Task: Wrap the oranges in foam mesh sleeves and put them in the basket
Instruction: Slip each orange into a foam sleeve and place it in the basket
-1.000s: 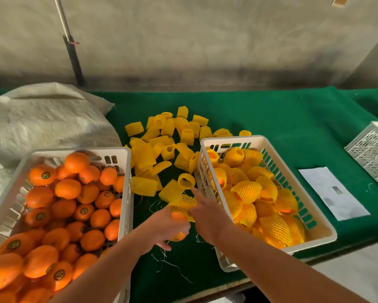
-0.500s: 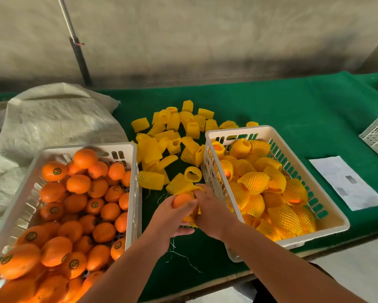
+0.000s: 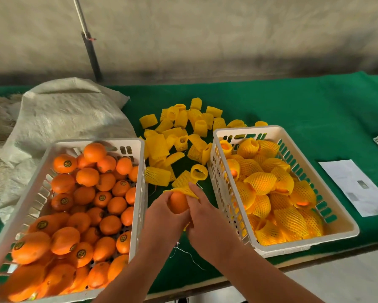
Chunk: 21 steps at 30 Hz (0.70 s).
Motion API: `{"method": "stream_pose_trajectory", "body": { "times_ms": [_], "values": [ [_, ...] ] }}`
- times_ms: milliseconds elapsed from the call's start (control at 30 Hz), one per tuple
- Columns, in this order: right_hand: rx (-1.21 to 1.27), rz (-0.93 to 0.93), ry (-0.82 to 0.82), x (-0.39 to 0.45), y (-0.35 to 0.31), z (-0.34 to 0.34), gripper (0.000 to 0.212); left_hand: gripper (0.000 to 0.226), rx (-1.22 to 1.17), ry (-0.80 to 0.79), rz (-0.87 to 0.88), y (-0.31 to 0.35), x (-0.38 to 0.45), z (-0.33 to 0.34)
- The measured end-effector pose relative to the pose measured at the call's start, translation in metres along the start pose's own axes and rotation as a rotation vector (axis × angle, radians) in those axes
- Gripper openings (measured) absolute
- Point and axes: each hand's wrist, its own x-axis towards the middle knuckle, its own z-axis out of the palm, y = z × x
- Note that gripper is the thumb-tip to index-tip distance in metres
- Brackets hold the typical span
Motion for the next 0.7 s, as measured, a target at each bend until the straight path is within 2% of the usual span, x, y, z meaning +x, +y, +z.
{"method": "stream_pose_trajectory", "body": {
  "times_ms": [100, 233, 333, 400, 467, 533, 600, 700],
  "values": [
    [0.024, -0.034, 0.004, -0.010, -0.006, -0.008, 0.065, 0.058, 0.148, 0.125, 0.063, 0.006, -0.008, 0.005],
    [0.099, -0.173, 0.006, -0.028, -0.011, -0.024, 0.061, 0.069, 0.279, 0.228, 0.109, 0.007, -0.018, 0.002],
    [0.257, -0.177, 0.194, -0.032, -0.011, -0.037, 0.049, 0.077, 0.187, 0.237, 0.132, 0.000, -0.019, -0.001],
    [0.351, -0.058, 0.289, -0.025, -0.005, -0.044, 0.067, 0.081, 0.160, 0.223, 0.189, -0.005, -0.021, -0.004],
    [0.402, 0.074, 0.177, -0.015, -0.002, -0.049, 0.097, 0.078, 0.105, 0.206, 0.225, -0.005, -0.023, -0.005],
    [0.432, 0.105, 0.039, -0.007, -0.005, -0.049, 0.112, 0.075, 0.107, 0.208, 0.268, -0.001, -0.026, -0.003],
    [0.410, 0.090, 0.004, -0.002, -0.011, -0.041, 0.113, 0.084, 0.164, 0.210, 0.279, 0.004, -0.027, -0.001],
    [0.384, 0.130, 0.046, 0.005, -0.016, -0.027, 0.104, 0.092, 0.216, 0.200, 0.226, 0.003, -0.023, 0.000]
  ]
}}
